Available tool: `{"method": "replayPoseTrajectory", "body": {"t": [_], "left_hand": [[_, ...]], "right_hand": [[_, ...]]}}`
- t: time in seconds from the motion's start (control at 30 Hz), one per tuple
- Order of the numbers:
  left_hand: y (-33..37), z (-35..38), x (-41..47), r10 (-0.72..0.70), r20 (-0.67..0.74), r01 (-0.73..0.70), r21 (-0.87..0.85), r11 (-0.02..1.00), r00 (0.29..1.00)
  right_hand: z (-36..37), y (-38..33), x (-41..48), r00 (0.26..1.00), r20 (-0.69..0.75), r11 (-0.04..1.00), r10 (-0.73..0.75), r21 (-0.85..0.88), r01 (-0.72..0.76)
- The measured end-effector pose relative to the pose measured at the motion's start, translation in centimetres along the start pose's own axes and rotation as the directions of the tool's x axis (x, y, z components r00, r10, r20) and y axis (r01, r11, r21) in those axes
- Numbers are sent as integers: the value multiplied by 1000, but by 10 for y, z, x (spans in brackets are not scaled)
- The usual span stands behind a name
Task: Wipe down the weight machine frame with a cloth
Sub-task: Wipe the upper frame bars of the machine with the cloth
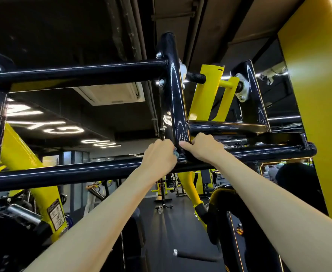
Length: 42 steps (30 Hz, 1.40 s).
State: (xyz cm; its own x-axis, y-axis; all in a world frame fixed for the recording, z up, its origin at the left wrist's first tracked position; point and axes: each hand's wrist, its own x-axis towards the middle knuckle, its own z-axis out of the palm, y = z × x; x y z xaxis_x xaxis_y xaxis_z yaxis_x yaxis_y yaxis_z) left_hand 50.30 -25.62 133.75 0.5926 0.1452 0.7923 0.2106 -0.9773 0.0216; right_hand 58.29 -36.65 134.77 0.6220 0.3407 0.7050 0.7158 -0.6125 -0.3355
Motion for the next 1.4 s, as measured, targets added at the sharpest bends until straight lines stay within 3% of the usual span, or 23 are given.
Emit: {"method": "replayPoseTrajectory", "body": {"t": [0.1, 0.2, 0.33, 0.43, 0.5, 0.63, 0.73, 0.87, 1.07, 1.23, 1.4], "left_hand": [[-4, 5, -8, 115, 8, -115, 86, 990, 993], [-7, 2, 9, 45, 56, -52, 120, 991, 997], [-11, -10, 31, -117, 200, 128, -44, 991, 973], [-22, -19, 37, -397, 21, 383, -308, 871, 918], [-22, -20, 33, -507, -32, 461, -369, 807, 862], [-6, -6, 24, -326, 100, 340, -239, 909, 940], [-3, -3, 16, -198, 59, 205, -151, 967, 978], [-9, -3, 1, -11, 3, 11, -202, 979, 1000], [-12, -8, 17, -40, 121, 60, -165, 985, 992], [-10, -9, 2, 67, 90, -49, -186, 981, 994], [-14, -9, 19, -44, 213, 82, -172, 982, 976]], "right_hand": [[1, 2, 1, 1000, -9, 1000, -11, -5, 10], [0, 2, 1, 1000, -20, 1000, -15, -8, 15], [-3, 1, -2, 1000, -11, 999, 12, 46, -12], [-1, 2, -3, 1000, 13, 996, 24, 81, -25], [0, 1, -5, 1000, -3, 998, 23, 62, -23], [0, 0, -8, 999, -35, 999, 30, 15, -30], [1, -1, -7, 998, -51, 1000, 30, 9, -30], [2, 2, -4, 998, -65, 1000, 3, 5, -3], [3, 0, -4, 998, -68, 999, 11, 44, -8], [6, 1, -6, 998, -66, 999, 11, 39, -8], [5, 1, -6, 998, -51, 998, 27, 59, -24]]}}
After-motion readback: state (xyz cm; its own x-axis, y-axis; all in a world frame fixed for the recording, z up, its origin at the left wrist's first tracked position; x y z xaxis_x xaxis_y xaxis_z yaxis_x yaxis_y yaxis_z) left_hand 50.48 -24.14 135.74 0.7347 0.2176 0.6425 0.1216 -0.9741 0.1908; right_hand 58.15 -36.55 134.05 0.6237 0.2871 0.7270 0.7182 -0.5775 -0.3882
